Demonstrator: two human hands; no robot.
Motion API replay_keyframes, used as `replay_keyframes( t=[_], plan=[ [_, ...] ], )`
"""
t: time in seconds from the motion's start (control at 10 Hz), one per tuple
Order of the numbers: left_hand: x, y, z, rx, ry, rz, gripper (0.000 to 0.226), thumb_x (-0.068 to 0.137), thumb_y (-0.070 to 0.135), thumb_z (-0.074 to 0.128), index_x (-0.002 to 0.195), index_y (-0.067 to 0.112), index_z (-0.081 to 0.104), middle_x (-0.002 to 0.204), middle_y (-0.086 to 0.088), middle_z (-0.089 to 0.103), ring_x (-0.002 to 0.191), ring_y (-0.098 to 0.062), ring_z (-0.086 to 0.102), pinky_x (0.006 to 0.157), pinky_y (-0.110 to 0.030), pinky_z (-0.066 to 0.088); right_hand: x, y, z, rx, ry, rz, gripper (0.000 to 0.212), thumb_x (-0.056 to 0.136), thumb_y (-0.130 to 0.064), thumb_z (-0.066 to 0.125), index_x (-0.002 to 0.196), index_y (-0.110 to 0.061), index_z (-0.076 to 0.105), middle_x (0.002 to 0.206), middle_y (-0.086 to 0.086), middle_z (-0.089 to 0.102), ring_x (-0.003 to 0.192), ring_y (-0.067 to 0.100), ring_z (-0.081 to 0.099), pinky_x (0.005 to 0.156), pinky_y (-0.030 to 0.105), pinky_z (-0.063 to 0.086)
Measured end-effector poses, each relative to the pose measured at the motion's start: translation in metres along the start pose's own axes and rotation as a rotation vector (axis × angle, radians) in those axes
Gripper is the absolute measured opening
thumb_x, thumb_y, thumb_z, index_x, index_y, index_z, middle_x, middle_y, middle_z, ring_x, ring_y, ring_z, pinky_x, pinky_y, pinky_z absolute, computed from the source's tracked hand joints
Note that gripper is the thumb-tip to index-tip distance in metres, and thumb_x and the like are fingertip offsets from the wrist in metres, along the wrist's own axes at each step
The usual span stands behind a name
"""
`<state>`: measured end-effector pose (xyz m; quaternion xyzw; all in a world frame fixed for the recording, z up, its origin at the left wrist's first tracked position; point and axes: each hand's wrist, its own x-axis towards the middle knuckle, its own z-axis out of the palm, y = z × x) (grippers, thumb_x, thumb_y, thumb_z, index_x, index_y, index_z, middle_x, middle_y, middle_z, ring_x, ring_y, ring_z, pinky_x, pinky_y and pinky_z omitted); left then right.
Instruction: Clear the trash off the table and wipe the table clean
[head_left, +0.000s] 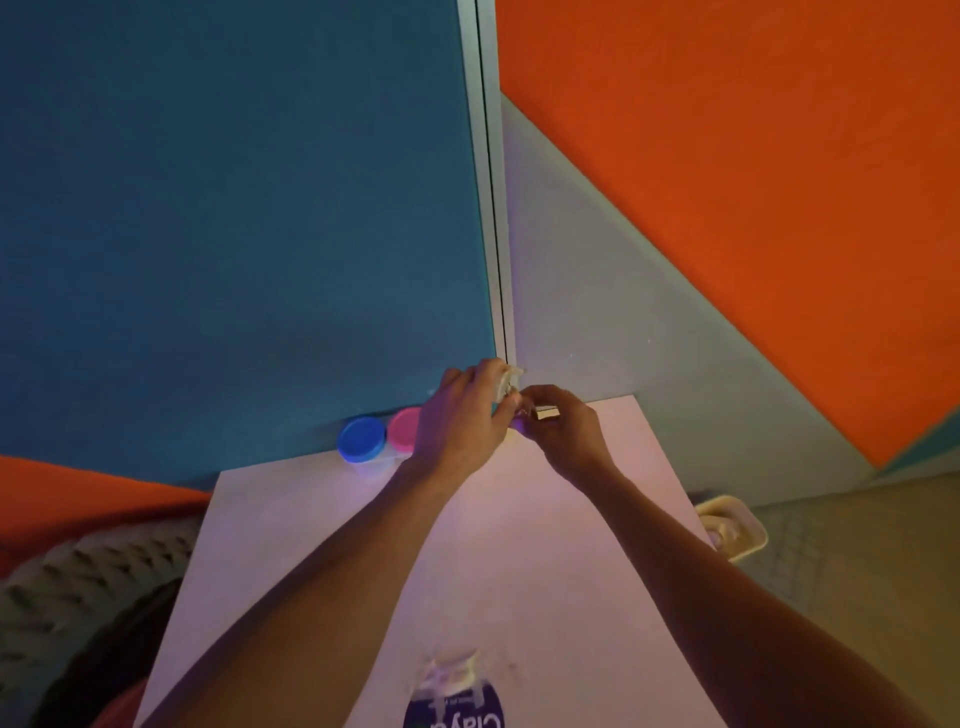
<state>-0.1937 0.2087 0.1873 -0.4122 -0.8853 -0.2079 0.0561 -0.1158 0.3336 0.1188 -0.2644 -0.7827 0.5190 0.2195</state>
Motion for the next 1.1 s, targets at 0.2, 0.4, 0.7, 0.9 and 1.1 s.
replay_keyframes(
  t=[0.2,0.4,0.7,0.9,1.1],
  plan=[
    [0.05,-0.022,0.056,0.01,-0.018,-0.007,0.038,0.095,0.044,0.063,0.127,0.026,0.054,0.114,-0.004,0.068,0.107,-0.024,0.059,0.077,-0.036,0.057,0.059,0.046,0.02,-0.105,0.051,0.055,0.024,0.081,-0.027,0.079,0.103,-0.03,0.072,0.103,-0.005,0.069,0.091,0.018,0.065,0.079,0.032,0.054],
    [0.077,-0.051,0.109,0.046,-0.072,0.03,0.037,0.093,0.044,0.064,0.124,0.025,0.056,0.11,-0.004,0.07,0.104,-0.027,0.06,0.082,-0.035,0.051,0.094,0.086,0.041,-0.205,0.021,0.118,0.024,0.082,-0.029,0.078,0.105,-0.032,0.072,0.107,-0.005,0.07,0.092,0.021,0.066,0.076,0.028,0.047],
    [0.083,-0.086,0.148,0.006,-0.146,-0.021,0.04,0.088,0.041,0.07,0.124,0.026,0.062,0.113,-0.007,0.066,0.11,-0.028,0.057,0.084,-0.036,0.052,0.106,0.131,0.077,-0.36,-0.046,0.179,0.03,0.083,-0.036,0.072,0.113,-0.038,0.069,0.112,-0.004,0.072,0.104,0.028,0.065,0.077,0.032,0.048],
    [0.078,-0.097,0.162,0.017,-0.106,-0.024,0.039,0.091,0.045,0.066,0.126,0.028,0.065,0.112,-0.005,0.067,0.107,-0.026,0.059,0.087,-0.038,0.052,0.106,0.141,0.088,-0.359,-0.047,0.197,0.034,0.082,-0.039,0.071,0.116,-0.038,0.066,0.113,-0.007,0.071,0.103,0.026,0.065,0.076,0.031,0.047],
    [0.076,-0.095,0.164,0.071,-0.092,-0.026,0.041,0.093,0.047,0.064,0.129,0.028,0.063,0.111,-0.004,0.07,0.113,-0.026,0.054,0.09,-0.037,0.045,0.108,0.135,0.084,-0.374,-0.081,0.197,0.039,0.088,-0.035,0.067,0.126,-0.031,0.062,0.122,-0.001,0.068,0.111,0.029,0.063,0.083,0.034,0.048]
  ],
)
